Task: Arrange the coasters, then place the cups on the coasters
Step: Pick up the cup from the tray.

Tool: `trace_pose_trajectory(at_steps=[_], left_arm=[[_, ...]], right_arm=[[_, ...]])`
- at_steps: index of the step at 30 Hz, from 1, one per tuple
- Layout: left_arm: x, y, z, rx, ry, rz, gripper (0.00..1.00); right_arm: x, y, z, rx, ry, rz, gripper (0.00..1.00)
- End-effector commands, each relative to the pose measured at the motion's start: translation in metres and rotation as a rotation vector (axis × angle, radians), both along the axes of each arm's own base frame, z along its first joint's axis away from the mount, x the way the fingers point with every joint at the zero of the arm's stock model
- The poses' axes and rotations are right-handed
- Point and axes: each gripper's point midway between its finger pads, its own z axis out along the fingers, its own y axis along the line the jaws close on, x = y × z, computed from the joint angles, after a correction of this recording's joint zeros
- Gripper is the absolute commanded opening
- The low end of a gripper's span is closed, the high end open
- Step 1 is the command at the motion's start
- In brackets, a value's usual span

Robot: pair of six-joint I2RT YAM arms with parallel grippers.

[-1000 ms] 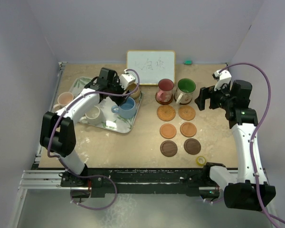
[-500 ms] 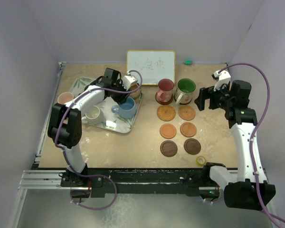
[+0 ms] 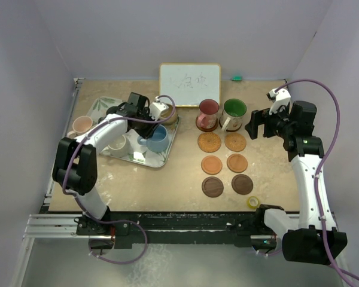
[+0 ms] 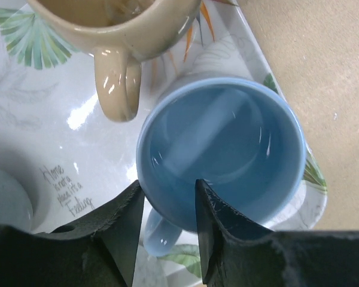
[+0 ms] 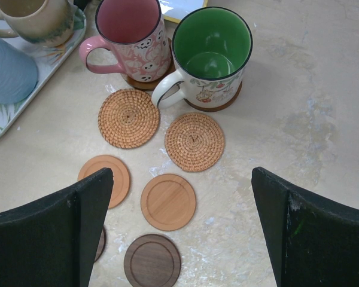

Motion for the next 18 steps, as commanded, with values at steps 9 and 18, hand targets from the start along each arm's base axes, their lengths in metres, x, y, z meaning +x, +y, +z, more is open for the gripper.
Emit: trace_pose_trajectory(at_steps=[9,18], left_arm=[[-0.040,0.016,0.029,-0.008,0.020,0.024,0.40],[-0.033,0.010,0.048,-0.038,-0.034,-0.012,0.44]], right_arm=[[0.004,0.003,0.009,0.002,-0.045,0.029,1.00],[0.005,0.002,0.007,0.000,-0.041,0.027,1.00]])
